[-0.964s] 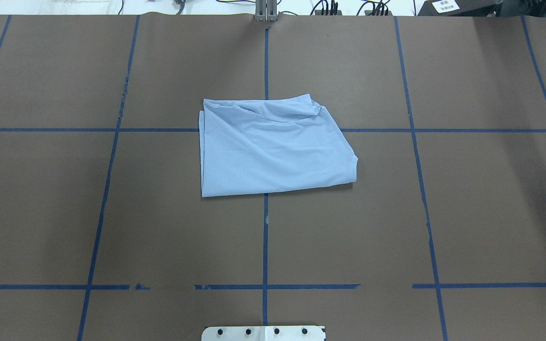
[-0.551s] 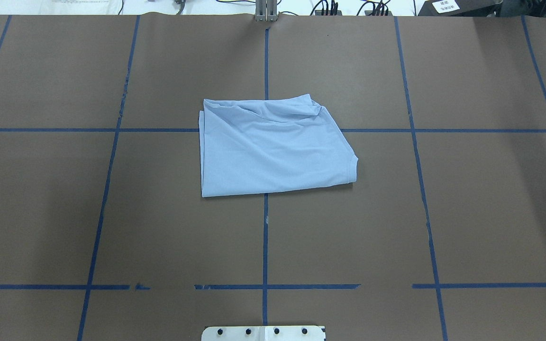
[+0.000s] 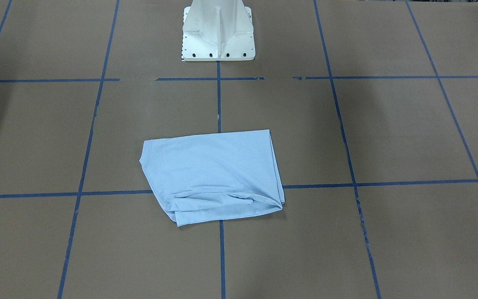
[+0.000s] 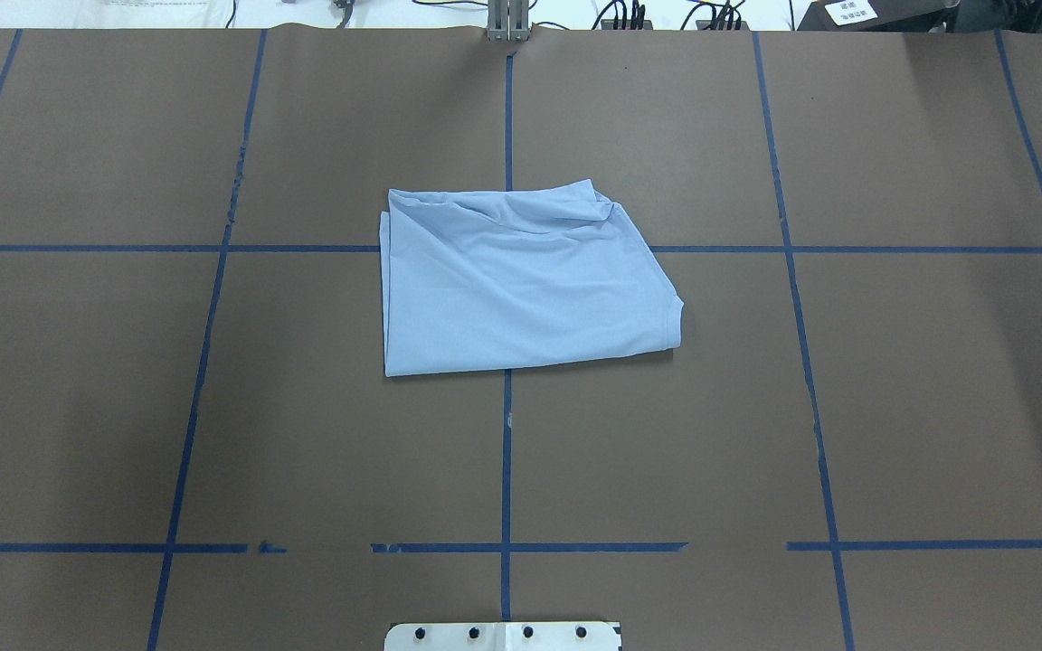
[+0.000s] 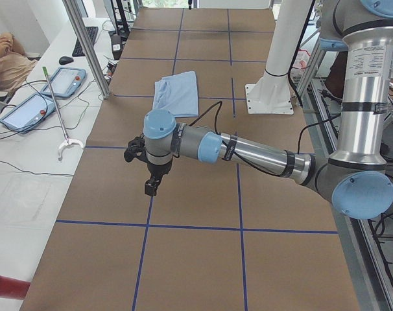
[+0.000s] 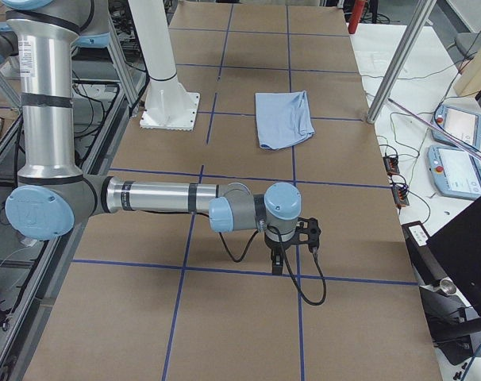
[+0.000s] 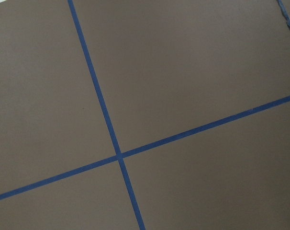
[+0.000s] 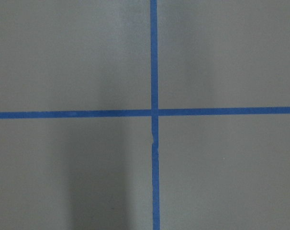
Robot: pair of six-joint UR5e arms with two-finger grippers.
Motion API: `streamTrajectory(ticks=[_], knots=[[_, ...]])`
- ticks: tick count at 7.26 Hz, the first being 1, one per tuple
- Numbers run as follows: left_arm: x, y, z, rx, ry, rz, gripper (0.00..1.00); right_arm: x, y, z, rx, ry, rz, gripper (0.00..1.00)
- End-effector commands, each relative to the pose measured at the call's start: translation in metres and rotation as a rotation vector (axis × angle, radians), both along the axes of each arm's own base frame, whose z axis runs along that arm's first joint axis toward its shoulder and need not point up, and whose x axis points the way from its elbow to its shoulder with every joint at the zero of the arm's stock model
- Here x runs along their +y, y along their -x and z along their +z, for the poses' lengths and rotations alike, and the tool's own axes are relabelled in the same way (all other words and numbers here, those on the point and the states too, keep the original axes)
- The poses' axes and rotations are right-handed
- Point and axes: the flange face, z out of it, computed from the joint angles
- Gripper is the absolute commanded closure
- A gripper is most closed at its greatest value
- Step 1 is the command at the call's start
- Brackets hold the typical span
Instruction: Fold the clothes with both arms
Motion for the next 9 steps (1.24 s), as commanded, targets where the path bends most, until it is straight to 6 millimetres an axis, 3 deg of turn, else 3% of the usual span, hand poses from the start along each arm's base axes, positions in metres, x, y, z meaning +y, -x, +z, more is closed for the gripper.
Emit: streamTrajectory(ticks=[1,4,5,6,9], knots=[[0.005,-0.002,-0.006,0.004,-0.008,0.004,0.0,0.038,-0.001,0.008,-0.007,0.021,-0.002,0.0],[0.004,-0.003,0.011,0.005,0.034,0.005,0.0,0.039,-0.008,-0.022,0.079,-0.04,0.012,0.0],[0.004,-0.003,0.027,0.003,0.085,0.005,0.0,0.034,0.025,-0.023,0.084,-0.023,-0.064,0.0],[0.004,-0.003,0.028,0.002,0.13,0.006,0.0,0.035,0.037,-0.019,0.09,0.009,-0.094,0.0],[0.009,-0.009,0.024,0.098,0.142,0.023,0.0,0.032,0.034,-0.016,0.083,0.011,-0.087,0.0]])
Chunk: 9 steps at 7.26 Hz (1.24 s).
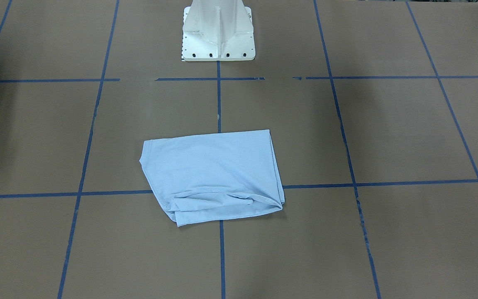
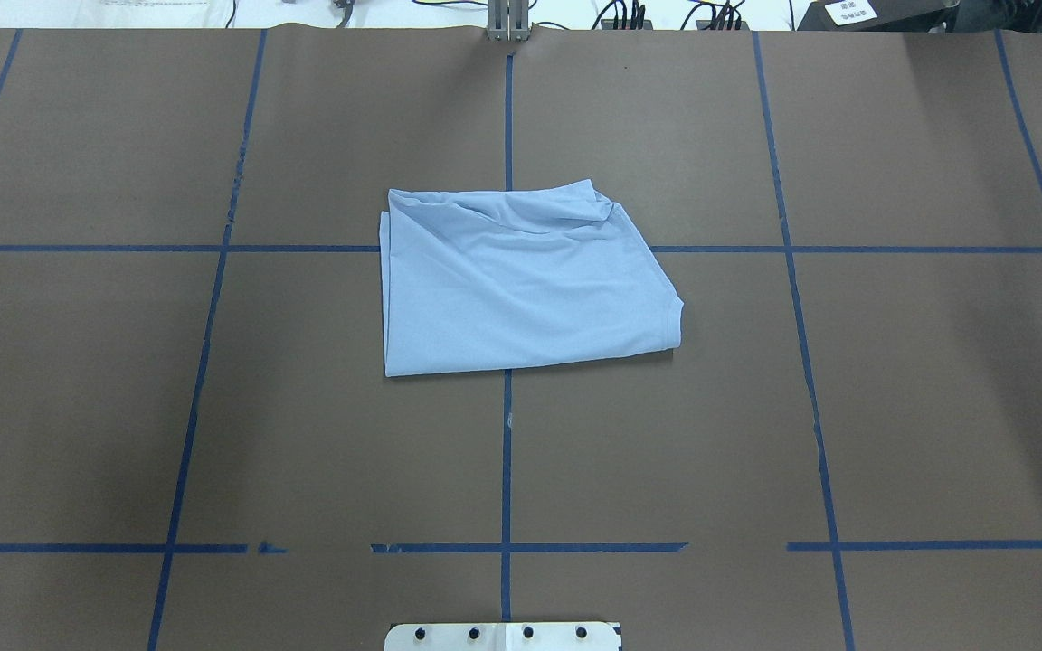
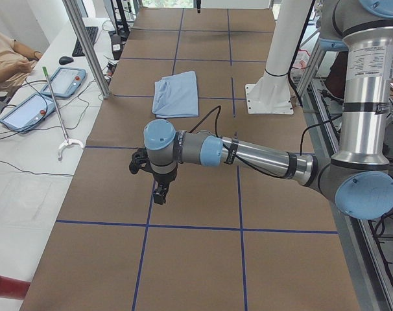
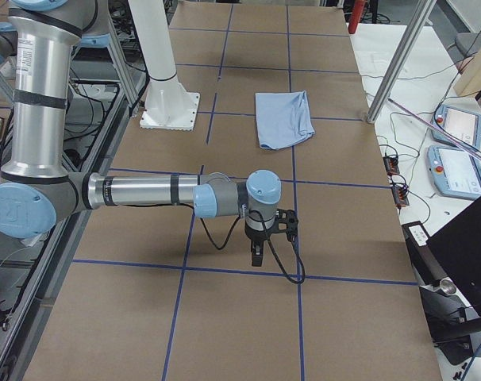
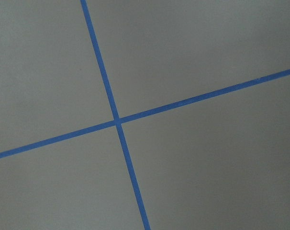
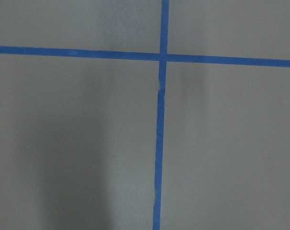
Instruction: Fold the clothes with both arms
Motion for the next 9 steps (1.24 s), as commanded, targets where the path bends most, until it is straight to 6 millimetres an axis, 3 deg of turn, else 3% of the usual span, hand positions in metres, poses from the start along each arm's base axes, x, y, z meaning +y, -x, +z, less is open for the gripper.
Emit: streamTrajectory(ticks=[1,2,3,6,8,9], knots=[[0.002,-0.003,0.001,0.051,-0.001,0.014,0.0,-0.005,0.001,-0.006,-0.011,-0.012,0.001,0.0],[0.002,-0.003,0.01,0.05,0.024,0.012,0.0,-0.004,0.002,-0.005,-0.02,-0.005,0.0,0.0],[-0.003,-0.003,-0.001,0.042,0.008,0.005,0.0,-0.002,0.0,-0.013,-0.055,-0.006,0.012,0.0],[-0.005,-0.003,0.006,0.041,0.034,-0.009,0.0,-0.004,0.0,-0.019,-0.053,-0.003,0.037,0.0],[-0.009,-0.004,0.04,0.041,0.094,-0.034,0.0,-0.007,0.0,-0.025,-0.052,-0.016,0.037,0.0],[-0.011,-0.003,0.046,0.023,0.089,-0.037,0.0,-0.007,-0.002,-0.024,-0.05,-0.016,0.041,0.0]])
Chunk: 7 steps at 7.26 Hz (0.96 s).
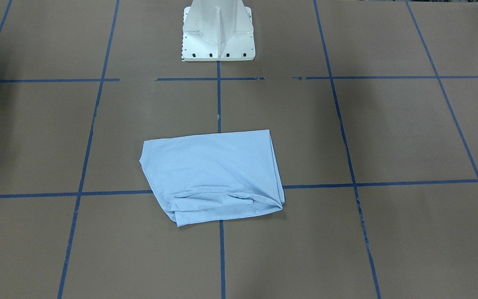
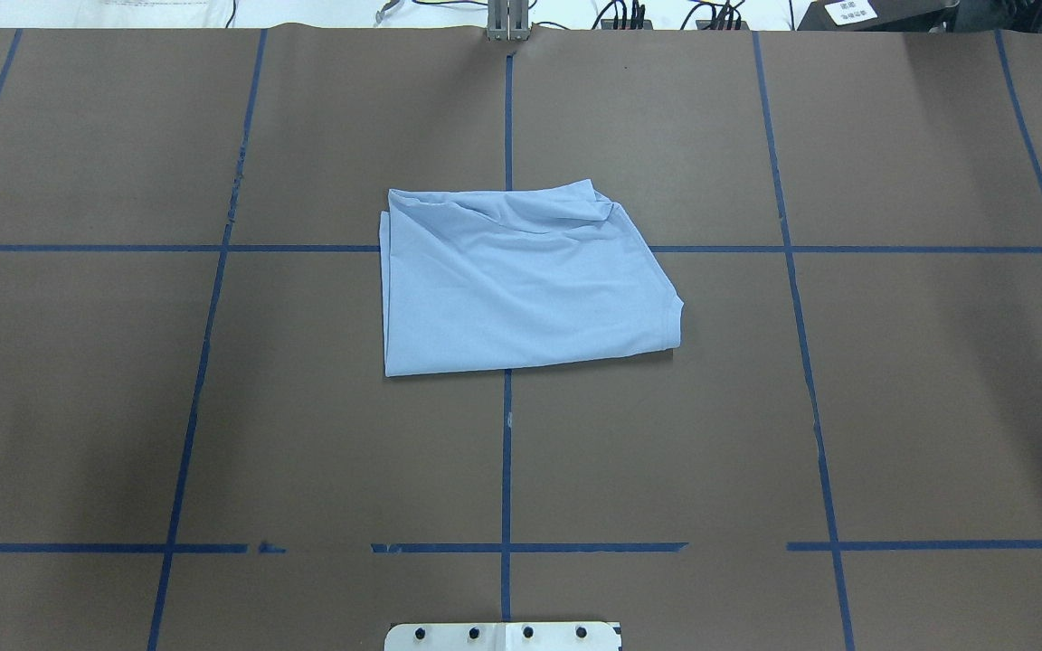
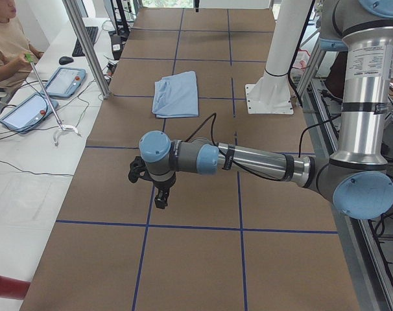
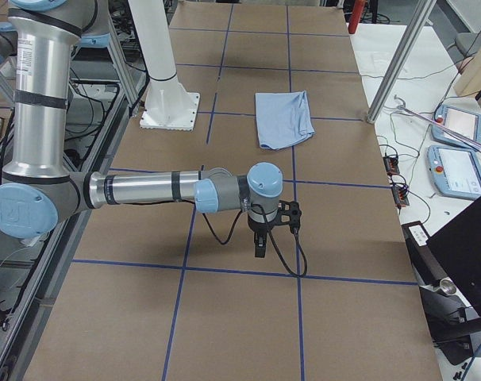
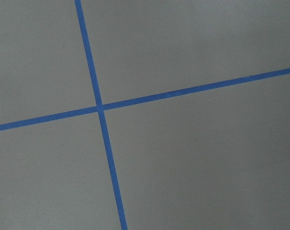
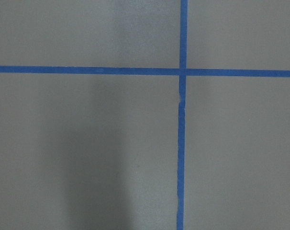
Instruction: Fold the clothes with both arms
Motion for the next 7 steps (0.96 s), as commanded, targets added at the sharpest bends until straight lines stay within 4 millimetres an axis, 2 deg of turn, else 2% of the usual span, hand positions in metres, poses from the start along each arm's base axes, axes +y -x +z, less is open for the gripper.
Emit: streamTrajectory(ticks=[1,2,7], knots=[[-0.007,0.007,0.011,-0.104,-0.017,-0.013,0.0,0.001,-0.002,0.004,0.003,0.007,0.003,0.0],[-0.022,0.011,-0.002,-0.154,-0.046,-0.026,0.0,0.004,-0.014,0.006,-0.001,0.015,0.032,0.0],[-0.023,0.009,0.0,-0.145,-0.049,-0.021,0.0,0.005,-0.016,0.007,-0.007,0.018,0.037,0.0]])
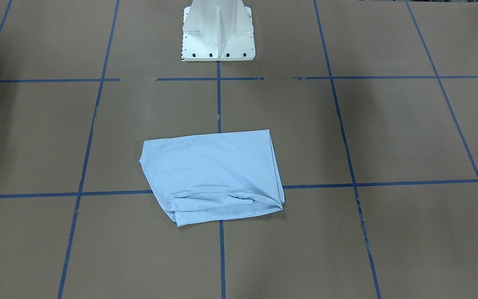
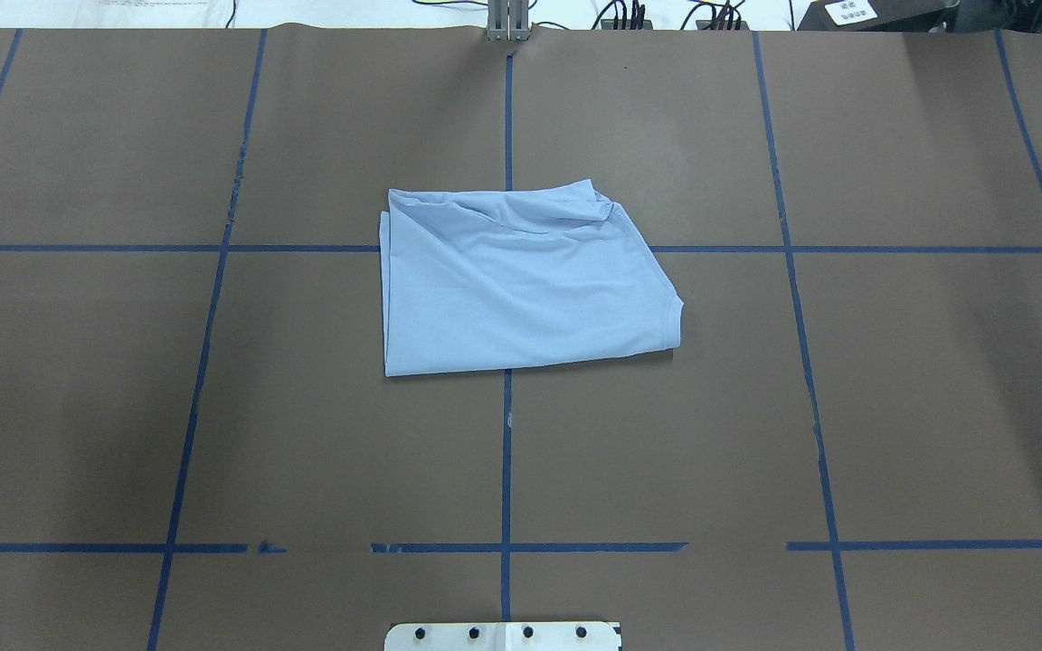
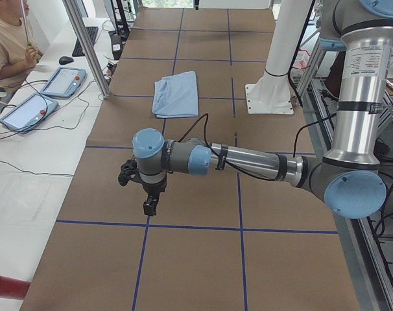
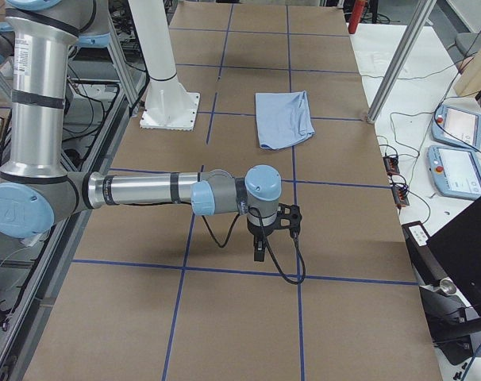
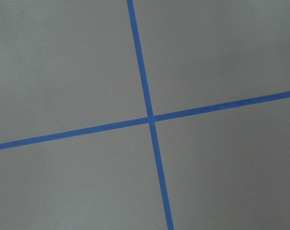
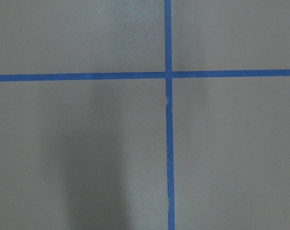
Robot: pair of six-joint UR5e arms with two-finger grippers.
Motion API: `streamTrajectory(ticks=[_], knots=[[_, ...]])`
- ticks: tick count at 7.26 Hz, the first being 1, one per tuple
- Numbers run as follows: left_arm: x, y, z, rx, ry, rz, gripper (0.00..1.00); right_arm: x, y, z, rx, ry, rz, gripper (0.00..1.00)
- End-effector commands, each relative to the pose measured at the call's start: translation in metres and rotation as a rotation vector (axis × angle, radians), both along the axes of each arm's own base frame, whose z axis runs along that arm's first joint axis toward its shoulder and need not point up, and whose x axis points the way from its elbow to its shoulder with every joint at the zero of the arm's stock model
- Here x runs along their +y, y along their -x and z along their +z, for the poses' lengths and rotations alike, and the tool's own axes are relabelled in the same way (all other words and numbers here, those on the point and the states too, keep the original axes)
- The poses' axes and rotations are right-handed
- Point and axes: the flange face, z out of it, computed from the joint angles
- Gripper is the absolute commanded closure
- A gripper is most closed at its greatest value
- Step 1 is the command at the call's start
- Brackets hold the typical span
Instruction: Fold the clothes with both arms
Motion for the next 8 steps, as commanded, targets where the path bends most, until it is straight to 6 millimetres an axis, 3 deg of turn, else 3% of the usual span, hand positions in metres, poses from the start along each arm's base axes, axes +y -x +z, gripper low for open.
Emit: streamTrajectory(ticks=[1,8], knots=[[0.0,-0.001,0.003,0.005,0.007,0.002,0.0,0.001,0.0,0.003,-0.001,0.006,0.0,0.0],[0.003,-0.004,0.008,0.048,0.024,0.009,0.0,-0.004,0.002,0.014,-0.001,0.027,-0.002,0.0]])
